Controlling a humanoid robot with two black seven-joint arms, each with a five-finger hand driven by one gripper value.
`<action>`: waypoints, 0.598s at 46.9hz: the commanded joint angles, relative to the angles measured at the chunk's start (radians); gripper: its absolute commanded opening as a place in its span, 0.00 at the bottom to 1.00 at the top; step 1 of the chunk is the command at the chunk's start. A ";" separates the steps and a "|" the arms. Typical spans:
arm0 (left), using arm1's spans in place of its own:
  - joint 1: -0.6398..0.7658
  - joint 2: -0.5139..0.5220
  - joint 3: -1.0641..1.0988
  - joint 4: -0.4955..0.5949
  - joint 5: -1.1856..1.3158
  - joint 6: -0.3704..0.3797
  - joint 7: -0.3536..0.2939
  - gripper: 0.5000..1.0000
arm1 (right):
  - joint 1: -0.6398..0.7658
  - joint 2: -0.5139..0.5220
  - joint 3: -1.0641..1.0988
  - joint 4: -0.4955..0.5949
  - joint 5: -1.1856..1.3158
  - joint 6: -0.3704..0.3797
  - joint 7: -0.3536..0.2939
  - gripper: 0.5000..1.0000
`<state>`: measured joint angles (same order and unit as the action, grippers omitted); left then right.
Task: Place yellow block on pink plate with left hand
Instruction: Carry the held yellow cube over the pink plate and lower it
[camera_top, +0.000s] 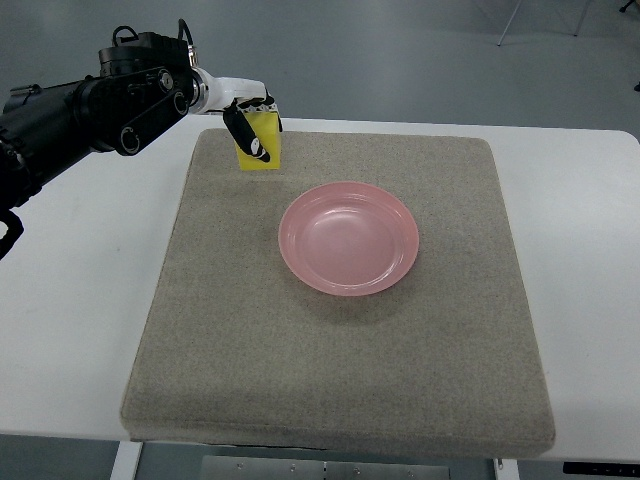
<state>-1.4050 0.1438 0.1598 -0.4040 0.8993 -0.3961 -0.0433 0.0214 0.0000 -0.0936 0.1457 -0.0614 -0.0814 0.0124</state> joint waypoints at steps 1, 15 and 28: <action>0.000 0.006 -0.014 -0.033 0.001 -0.003 -0.003 0.00 | 0.000 0.000 0.000 0.000 0.000 0.000 0.000 0.85; -0.020 0.109 -0.112 -0.329 0.023 0.008 -0.001 0.00 | 0.000 0.000 0.000 0.000 0.000 0.000 0.000 0.85; -0.029 0.175 -0.128 -0.567 0.035 0.013 -0.001 0.00 | 0.000 0.000 0.000 0.000 0.000 0.000 0.000 0.85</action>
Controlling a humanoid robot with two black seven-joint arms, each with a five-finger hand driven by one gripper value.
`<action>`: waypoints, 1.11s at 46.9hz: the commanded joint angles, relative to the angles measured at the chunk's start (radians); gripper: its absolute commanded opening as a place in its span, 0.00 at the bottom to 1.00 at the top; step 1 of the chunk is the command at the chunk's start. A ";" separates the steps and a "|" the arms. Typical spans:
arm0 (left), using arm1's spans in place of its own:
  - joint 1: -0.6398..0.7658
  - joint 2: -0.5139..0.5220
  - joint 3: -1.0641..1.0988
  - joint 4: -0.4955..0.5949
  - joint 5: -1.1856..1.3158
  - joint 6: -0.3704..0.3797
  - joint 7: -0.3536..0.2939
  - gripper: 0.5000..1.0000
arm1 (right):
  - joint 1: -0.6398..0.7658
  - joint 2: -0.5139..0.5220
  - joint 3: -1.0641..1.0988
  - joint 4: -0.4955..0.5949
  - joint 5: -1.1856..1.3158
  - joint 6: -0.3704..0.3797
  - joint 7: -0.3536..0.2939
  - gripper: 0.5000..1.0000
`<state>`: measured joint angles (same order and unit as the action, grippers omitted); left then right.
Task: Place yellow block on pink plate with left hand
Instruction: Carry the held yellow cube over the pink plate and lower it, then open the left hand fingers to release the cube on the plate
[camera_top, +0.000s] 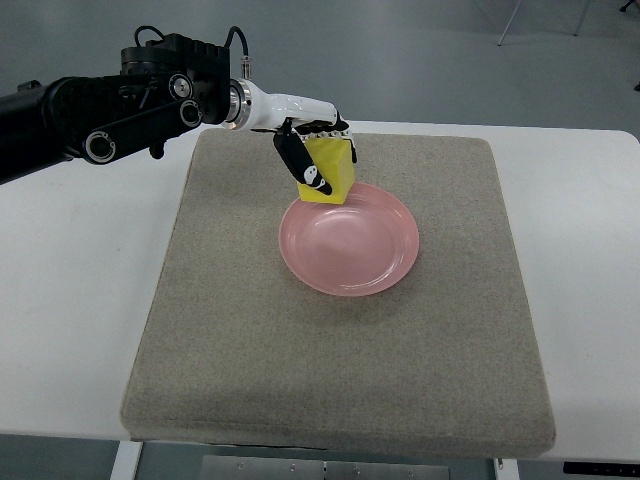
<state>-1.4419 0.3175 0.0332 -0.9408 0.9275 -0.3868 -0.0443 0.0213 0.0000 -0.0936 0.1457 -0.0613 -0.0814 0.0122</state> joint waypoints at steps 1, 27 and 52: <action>0.011 0.002 -0.001 -0.033 0.008 0.008 0.000 0.00 | 0.000 0.000 0.000 0.000 0.000 0.000 0.000 0.85; 0.130 -0.106 0.013 -0.038 0.218 0.236 0.000 0.00 | 0.000 0.000 0.000 0.000 0.000 0.000 0.000 0.85; 0.129 -0.097 0.017 -0.076 0.249 0.223 -0.002 0.98 | 0.000 0.000 0.000 0.000 0.000 0.000 0.000 0.85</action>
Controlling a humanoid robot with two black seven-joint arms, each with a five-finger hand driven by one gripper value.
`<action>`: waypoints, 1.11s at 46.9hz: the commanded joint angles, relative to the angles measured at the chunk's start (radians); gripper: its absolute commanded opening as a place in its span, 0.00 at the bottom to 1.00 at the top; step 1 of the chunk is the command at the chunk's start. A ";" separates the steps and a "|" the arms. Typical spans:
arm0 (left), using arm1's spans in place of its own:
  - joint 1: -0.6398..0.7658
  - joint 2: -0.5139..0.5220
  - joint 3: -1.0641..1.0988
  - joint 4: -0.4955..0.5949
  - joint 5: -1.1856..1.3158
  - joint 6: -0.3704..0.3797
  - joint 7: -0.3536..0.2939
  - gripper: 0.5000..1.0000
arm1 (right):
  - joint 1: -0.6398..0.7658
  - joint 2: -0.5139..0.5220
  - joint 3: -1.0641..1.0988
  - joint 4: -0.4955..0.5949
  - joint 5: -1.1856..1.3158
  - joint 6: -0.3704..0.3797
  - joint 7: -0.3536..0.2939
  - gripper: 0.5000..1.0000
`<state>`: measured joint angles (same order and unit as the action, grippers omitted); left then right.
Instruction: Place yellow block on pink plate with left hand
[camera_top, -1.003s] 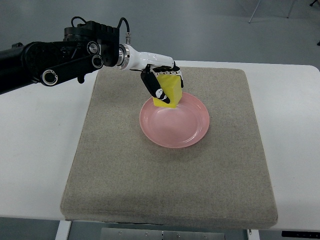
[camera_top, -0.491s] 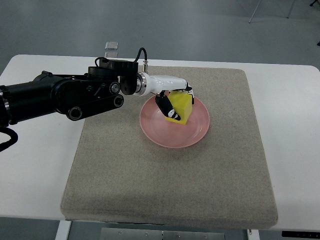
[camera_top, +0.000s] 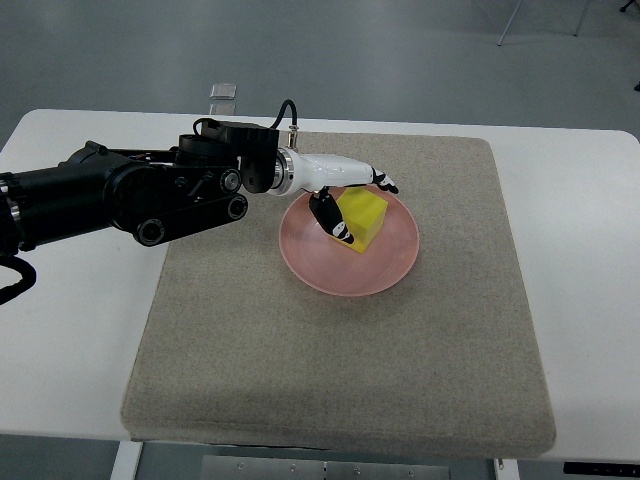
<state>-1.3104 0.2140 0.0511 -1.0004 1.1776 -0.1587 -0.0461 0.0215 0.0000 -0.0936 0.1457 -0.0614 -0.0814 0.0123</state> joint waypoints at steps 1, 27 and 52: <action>-0.003 0.008 -0.002 -0.021 -0.003 -0.010 0.000 0.98 | 0.000 0.000 0.000 0.000 0.000 0.000 0.000 0.85; 0.002 0.146 -0.255 0.043 -0.347 -0.225 0.002 0.99 | 0.000 0.000 0.000 0.000 0.000 0.000 0.000 0.85; 0.146 0.246 -0.295 0.223 -1.079 -0.225 0.002 0.99 | 0.000 0.000 0.000 0.000 0.000 0.000 0.000 0.85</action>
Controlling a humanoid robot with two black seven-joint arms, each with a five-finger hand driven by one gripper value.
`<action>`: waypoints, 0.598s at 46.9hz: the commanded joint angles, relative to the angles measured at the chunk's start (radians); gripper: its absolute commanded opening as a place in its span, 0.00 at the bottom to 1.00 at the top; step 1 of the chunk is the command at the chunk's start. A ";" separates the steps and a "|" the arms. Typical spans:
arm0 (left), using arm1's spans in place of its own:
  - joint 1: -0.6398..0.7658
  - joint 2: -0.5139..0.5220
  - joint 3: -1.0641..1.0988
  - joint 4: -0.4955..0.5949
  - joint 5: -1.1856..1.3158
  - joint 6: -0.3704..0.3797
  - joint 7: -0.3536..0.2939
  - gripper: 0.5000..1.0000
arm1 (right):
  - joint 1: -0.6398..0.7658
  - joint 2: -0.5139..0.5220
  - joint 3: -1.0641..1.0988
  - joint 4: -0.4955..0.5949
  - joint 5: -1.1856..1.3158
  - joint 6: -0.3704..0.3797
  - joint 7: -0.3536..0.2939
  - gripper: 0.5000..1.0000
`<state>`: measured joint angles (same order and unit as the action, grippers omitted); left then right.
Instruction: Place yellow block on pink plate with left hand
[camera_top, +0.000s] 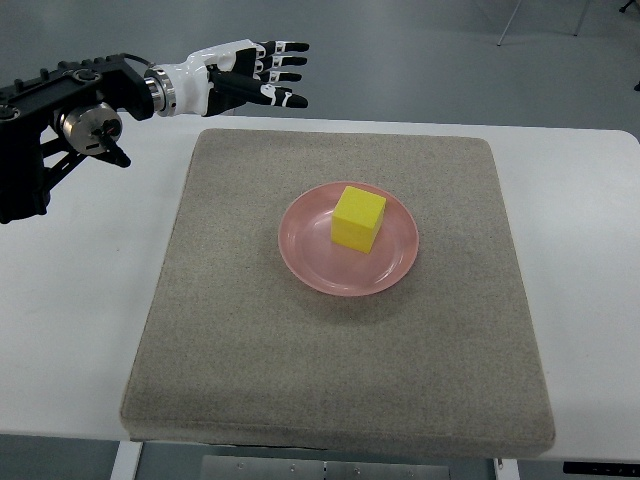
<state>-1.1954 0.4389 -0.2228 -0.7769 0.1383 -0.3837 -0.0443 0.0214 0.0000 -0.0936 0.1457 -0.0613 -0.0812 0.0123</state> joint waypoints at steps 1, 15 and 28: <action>0.043 0.029 -0.032 -0.004 -0.048 0.000 0.000 0.99 | 0.000 0.000 0.000 0.000 0.000 0.000 0.000 0.85; 0.255 0.083 -0.294 -0.035 -0.094 -0.066 0.049 0.99 | 0.000 0.000 0.002 0.000 0.000 0.000 0.000 0.85; 0.303 0.086 -0.305 -0.035 -0.296 -0.078 0.132 0.99 | 0.000 0.000 0.000 0.000 0.000 0.000 0.000 0.85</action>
<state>-0.8936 0.5230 -0.5274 -0.8119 -0.1204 -0.4617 0.0811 0.0214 0.0000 -0.0934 0.1457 -0.0613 -0.0813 0.0122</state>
